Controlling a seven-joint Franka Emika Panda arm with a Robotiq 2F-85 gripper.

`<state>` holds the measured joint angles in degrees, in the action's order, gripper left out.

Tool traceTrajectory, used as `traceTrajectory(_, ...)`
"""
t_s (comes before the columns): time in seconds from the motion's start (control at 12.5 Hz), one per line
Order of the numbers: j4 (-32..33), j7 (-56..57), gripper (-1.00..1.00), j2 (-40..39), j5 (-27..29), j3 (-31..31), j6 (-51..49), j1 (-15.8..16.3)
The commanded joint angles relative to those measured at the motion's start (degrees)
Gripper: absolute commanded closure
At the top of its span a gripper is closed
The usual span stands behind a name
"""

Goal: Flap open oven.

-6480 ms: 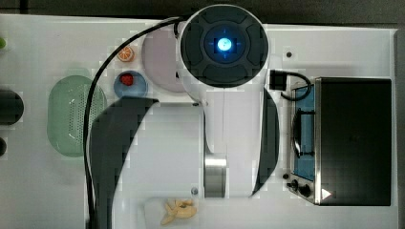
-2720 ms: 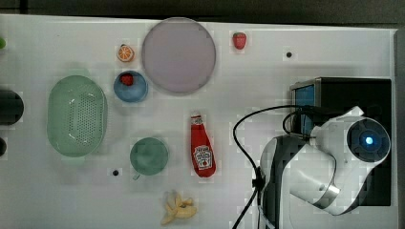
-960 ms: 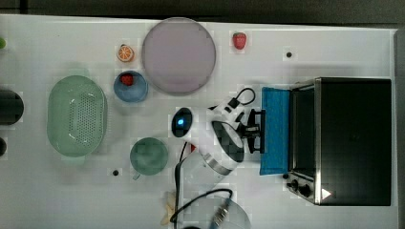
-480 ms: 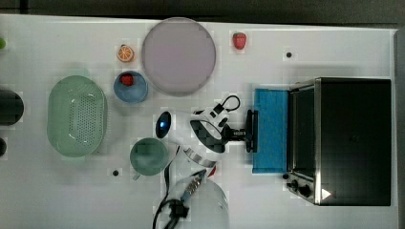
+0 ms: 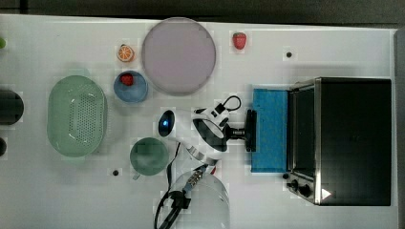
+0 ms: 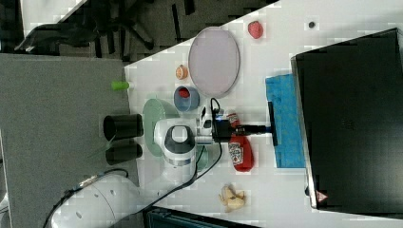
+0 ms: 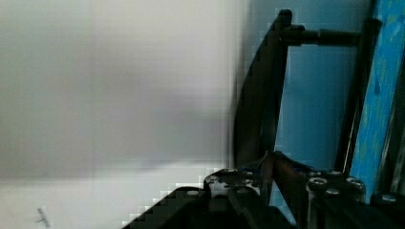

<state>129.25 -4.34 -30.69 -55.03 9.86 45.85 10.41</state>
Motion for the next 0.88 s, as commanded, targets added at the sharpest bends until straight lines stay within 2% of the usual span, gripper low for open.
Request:
traceTrajectory(0.08,-1.5,-3.3,0.65,8.9,9.4,1.0,4.5,-0.5)
traceTrajectory(0.4,-1.6,-2.9,0.65,23.8,31.3,3.0,-0.9,-1.5)
traceTrajectory(0.64,-2.9,-2.5,0.65,34.5,39.5,3.7,-9.3,-1.5)
traceTrajectory(0.88,-7.5,-2.9,0.65,42.7,47.4,3.3,-21.4,-1.4)
